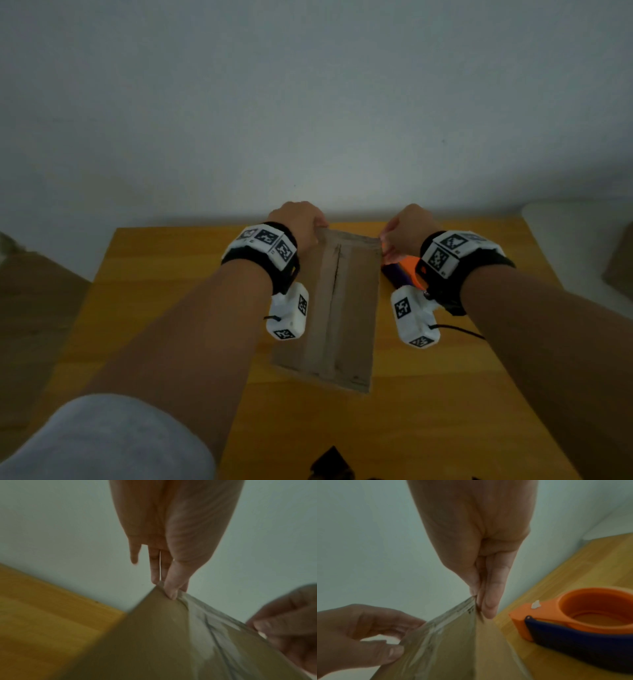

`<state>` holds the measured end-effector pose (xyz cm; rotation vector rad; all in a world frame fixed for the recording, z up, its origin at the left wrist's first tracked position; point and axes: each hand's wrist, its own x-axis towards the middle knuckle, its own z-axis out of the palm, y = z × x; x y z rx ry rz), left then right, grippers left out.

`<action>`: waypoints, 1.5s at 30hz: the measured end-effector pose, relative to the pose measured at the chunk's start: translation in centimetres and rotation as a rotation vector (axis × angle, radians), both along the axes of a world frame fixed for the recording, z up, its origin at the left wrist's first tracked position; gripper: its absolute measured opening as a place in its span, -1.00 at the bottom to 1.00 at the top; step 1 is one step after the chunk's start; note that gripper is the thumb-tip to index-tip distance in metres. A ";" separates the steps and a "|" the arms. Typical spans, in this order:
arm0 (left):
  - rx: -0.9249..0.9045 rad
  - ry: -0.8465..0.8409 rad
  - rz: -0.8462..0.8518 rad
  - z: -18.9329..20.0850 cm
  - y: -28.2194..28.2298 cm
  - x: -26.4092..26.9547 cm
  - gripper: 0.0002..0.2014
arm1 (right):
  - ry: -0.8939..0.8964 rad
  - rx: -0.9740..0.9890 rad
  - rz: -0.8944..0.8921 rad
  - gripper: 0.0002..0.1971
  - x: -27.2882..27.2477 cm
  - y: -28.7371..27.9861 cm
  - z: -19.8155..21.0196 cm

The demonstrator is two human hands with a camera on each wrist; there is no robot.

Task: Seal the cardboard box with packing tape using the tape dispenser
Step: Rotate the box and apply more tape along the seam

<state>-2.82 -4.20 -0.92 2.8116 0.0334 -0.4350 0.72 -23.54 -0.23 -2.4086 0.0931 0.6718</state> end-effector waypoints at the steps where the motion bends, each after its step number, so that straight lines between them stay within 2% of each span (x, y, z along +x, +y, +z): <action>1: 0.086 0.014 -0.039 0.2 -0.9 0.2 -0.62 | -0.002 0.027 -0.019 -0.86 -0.1 -0.5 0.1; 3: 0.228 0.025 -0.078 0.7 -2.6 0.6 -0.63 | 0.007 0.024 -0.012 -0.87 -0.5 -1.5 0.5; 5: 0.230 -0.018 -0.128 1.1 -3.8 0.9 -0.62 | 0.033 0.011 0.011 -0.87 -0.8 -2.5 0.5; 7: 0.075 -0.045 -0.214 1.3 -4.8 1.3 -0.60 | 0.053 0.017 -0.008 -0.79 -0.9 -3.6 0.4; 9: -0.083 0.001 -0.242 1.4 -5.9 1.4 -0.58 | 0.069 0.014 -0.018 -0.78 -1.2 -4.4 0.2; 10: -0.105 0.028 -0.254 1.3 -6.3 1.4 -0.57 | 0.086 0.010 -0.013 -0.79 -1.4 -4.5 0.1; 12: -0.041 0.107 -0.291 1.0 -6.7 1.3 -0.46 | 0.114 0.002 0.011 -0.80 -1.9 -4.7 0.0; 15: 0.095 0.197 -0.209 0.4 -5.1 1.7 -0.38 | 0.113 0.043 -0.006 -0.79 -2.2 -4.6 -0.2; 20: 0.379 0.194 -0.007 0.5 1.6 1.4 -0.60 | 0.110 0.045 0.061 -0.77 -2.6 -4.1 0.4; 21: 0.396 0.177 0.003 0.8 2.4 1.2 -0.57 | 0.111 0.043 0.080 -0.75 -2.6 -3.8 0.5; 23: 0.397 0.200 -0.062 1.1 2.8 1.0 -0.17 | 0.123 0.031 0.122 -0.68 -2.8 -3.2 0.7; 24: 0.360 0.246 -0.113 1.4 2.3 1.0 -0.07 | 0.126 0.018 0.143 -0.67 -2.8 -3.0 0.8; 27: 0.228 0.366 -0.174 1.3 0.6 0.8 -0.24 | 0.140 -0.026 0.188 -0.65 -2.8 -2.4 0.7; 29: 0.261 0.438 -0.151 0.6 0.9 0.2 -0.25 | 0.158 -0.053 0.209 -0.62 -2.8 -2.2 0.6; 35: 0.336 0.364 0.095 -0.9 4.2 -0.6 -0.43 | 0.151 -0.092 0.196 -0.58 -2.7 -1.7 0.6; 38: 0.379 0.392 0.102 -1.2 4.8 -0.9 -0.71 | 0.185 -0.076 0.196 -0.56 -2.8 -1.4 0.7; 39: 0.378 0.395 0.106 -1.6 4.9 -0.8 -0.69 | 0.200 -0.076 0.212 -0.57 -2.9 -1.3 0.7; 42: 0.349 0.408 0.120 -2.0 4.7 -0.2 -0.33 | 0.195 -0.111 0.281 -0.63 -3.1 -0.9 0.8; 44: 0.297 0.526 0.119 -1.3 3.9 -0.8 -0.05 | 0.149 -0.122 0.285 -0.66 -3.0 -0.7 0.9; 45: 0.261 0.602 0.109 0.0 3.0 -1.5 0.01 | 0.124 -0.124 0.283 -0.67 -2.9 -0.7 0.9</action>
